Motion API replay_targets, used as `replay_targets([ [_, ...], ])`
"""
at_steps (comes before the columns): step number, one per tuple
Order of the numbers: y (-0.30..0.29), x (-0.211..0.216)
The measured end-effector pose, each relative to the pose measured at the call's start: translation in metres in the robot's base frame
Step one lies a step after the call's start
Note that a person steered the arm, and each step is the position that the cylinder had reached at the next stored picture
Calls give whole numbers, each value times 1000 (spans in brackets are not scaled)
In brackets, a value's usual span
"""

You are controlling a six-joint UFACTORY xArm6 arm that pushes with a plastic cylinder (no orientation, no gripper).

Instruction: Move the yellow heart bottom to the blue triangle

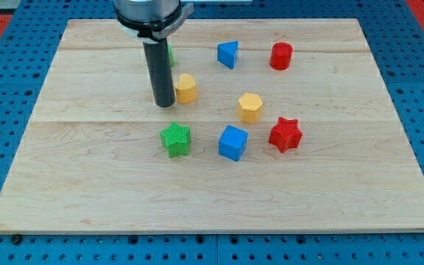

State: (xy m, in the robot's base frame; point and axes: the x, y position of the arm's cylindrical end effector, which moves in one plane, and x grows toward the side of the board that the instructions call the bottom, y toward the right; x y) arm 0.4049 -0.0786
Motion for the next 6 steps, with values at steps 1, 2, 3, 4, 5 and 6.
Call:
replay_targets([
  [1, 0, -19],
  [2, 1, -32],
  [3, 22, -32],
  [4, 34, -32],
  [5, 34, -38],
  [6, 11, -35],
])
